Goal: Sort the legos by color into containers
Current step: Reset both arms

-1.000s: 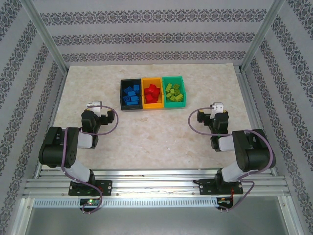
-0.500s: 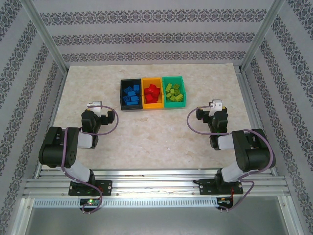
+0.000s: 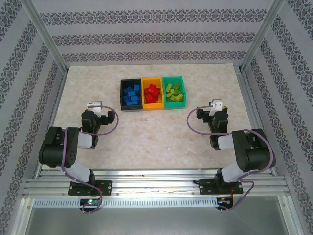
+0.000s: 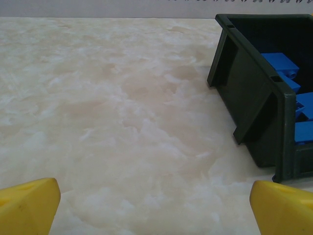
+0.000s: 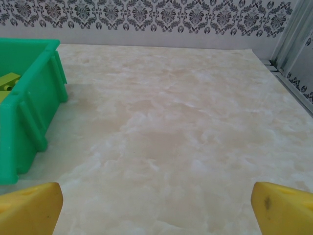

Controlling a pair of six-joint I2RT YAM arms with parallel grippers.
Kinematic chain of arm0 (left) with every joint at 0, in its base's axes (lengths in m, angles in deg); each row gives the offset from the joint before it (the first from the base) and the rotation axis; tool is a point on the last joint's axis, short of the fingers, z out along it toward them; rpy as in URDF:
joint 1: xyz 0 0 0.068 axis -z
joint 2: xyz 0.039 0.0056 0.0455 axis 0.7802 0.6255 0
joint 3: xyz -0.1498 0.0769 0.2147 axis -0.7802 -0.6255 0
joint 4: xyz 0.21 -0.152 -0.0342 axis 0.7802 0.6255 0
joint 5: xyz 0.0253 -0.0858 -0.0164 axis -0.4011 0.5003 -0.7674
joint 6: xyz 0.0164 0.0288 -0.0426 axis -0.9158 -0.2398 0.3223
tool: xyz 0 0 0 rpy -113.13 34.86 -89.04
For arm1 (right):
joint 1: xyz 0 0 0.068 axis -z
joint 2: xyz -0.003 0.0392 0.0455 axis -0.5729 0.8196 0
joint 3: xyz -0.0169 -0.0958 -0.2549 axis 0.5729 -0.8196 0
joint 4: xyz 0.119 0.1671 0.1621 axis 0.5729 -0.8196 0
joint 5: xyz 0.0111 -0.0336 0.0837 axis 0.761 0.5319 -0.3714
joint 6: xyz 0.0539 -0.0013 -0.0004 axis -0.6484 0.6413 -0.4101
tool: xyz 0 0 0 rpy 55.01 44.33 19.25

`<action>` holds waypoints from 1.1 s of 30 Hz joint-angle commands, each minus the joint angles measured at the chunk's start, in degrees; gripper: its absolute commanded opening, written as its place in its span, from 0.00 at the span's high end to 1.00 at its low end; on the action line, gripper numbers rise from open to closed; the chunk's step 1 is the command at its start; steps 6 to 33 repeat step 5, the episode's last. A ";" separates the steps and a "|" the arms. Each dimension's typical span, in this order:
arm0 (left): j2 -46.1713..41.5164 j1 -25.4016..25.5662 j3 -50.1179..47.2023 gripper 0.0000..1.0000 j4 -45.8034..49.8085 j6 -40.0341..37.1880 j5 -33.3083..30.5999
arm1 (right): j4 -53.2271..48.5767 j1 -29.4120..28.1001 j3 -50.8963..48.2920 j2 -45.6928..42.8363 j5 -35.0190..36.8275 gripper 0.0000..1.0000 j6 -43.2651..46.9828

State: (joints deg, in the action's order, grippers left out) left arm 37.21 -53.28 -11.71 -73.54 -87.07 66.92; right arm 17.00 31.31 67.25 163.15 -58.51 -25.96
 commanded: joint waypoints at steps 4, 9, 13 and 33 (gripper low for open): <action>-0.42 -0.56 0.83 0.01 0.79 -1.07 0.65 | 0.71 0.01 0.05 -0.09 -0.35 0.02 0.39; -0.48 -0.56 0.83 0.01 0.79 -1.08 0.67 | 0.80 0.04 0.04 -0.01 -0.28 0.02 0.37; -0.48 -0.56 0.83 0.01 0.79 -1.08 0.67 | 0.80 0.04 0.04 -0.01 -0.28 0.02 0.37; -0.48 -0.56 0.83 0.01 0.79 -1.08 0.67 | 0.80 0.04 0.04 -0.01 -0.28 0.02 0.37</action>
